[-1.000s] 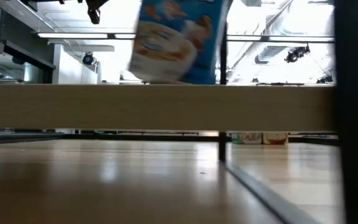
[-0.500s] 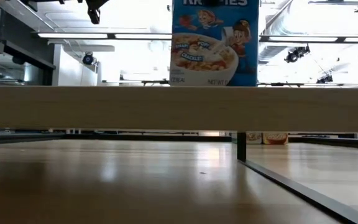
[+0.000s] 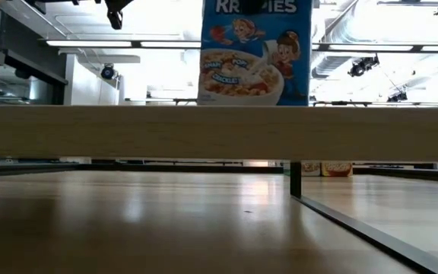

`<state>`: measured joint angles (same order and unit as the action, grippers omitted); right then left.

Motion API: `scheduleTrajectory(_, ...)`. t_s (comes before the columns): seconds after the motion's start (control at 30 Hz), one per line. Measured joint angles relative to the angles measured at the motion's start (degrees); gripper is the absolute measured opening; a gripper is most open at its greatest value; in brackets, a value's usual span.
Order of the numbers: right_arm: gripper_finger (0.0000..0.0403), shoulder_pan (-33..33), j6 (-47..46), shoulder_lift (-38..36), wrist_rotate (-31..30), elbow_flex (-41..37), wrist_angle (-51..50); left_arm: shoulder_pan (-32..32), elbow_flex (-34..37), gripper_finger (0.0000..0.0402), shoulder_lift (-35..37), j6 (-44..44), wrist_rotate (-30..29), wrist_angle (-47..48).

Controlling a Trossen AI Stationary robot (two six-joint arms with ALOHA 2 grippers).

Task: Stack cereal on shelf
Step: Put the blue cereal box on the shelf aligned with the blue cereal box

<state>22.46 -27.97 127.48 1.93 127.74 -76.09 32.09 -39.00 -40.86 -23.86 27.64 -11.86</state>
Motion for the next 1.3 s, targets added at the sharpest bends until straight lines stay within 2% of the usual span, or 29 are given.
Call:
scheduleTrajectory(0.17, 0.0104, 0.0, -0.7, 0.02, -0.45, 0.0, -0.04, 0.0, 0.0, 0.0155, 0.0, -0.02, 0.02, -0.02)
scheduleTrajectory(0.43, 0.0165, 0.04, -1.79, 0.02, -1.09, 0.0, -0.44, -0.02, 0.0, 0.0155, -0.01, -0.02, 0.09, -0.02)
scheduleTrajectory(0.6, 0.0187, 0.04, -1.78, 0.02, -1.83, 0.0, -0.46, -0.02, 0.0, 0.0155, 0.0, -0.02, 0.09, -0.02)
scheduleTrajectory(0.87, 0.019, 0.07, -1.75, -0.69, -1.01, 0.5, -1.81, -0.02, 0.0, 0.0155, 0.0, -0.02, 0.09, -0.02)
scheduleTrajectory(1.03, 0.019, 0.3, -1.68, -0.86, 2.77, 3.57, -2.12, 0.01, -0.02, 0.0155, -0.01, -0.02, 0.09, -0.02)
scheduleTrajectory(1.17, 0.019, 0.5, -0.53, -0.86, 0.91, 6.95, -3.28, -0.02, -0.02, 0.0155, -0.02, -0.03, 0.09, -0.02)
scheduleTrajectory(1.3, 0.019, 0.48, -0.65, -2.64, -0.86, 6.52, -2.57, 0.0, -0.02, 0.0155, -0.02, -0.04, 0.09, -0.03)
